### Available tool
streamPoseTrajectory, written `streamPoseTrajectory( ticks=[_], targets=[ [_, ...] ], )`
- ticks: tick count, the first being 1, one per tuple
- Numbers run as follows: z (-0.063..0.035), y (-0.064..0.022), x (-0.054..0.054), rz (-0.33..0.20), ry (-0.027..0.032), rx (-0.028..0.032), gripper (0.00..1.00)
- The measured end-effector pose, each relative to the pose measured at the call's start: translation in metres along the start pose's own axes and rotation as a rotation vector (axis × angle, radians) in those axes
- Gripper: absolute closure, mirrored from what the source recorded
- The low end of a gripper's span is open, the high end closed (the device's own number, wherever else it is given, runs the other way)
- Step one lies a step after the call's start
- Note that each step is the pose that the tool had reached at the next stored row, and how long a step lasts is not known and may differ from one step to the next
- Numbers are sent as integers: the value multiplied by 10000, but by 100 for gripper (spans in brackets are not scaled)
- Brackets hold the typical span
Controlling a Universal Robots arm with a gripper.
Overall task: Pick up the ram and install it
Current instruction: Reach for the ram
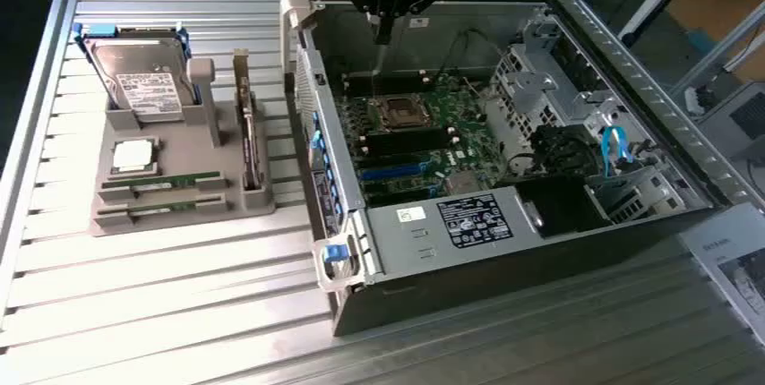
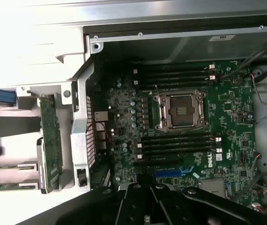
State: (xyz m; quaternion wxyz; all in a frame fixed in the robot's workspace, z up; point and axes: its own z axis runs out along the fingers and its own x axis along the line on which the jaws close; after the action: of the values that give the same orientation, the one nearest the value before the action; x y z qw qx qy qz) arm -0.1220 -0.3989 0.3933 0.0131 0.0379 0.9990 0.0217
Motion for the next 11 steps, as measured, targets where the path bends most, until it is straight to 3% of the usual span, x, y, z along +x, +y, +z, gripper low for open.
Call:
streamPoseTrajectory(
  ticks=[11],
  targets=[
    [0,0,8,2,-1,-1,90]
  ],
)
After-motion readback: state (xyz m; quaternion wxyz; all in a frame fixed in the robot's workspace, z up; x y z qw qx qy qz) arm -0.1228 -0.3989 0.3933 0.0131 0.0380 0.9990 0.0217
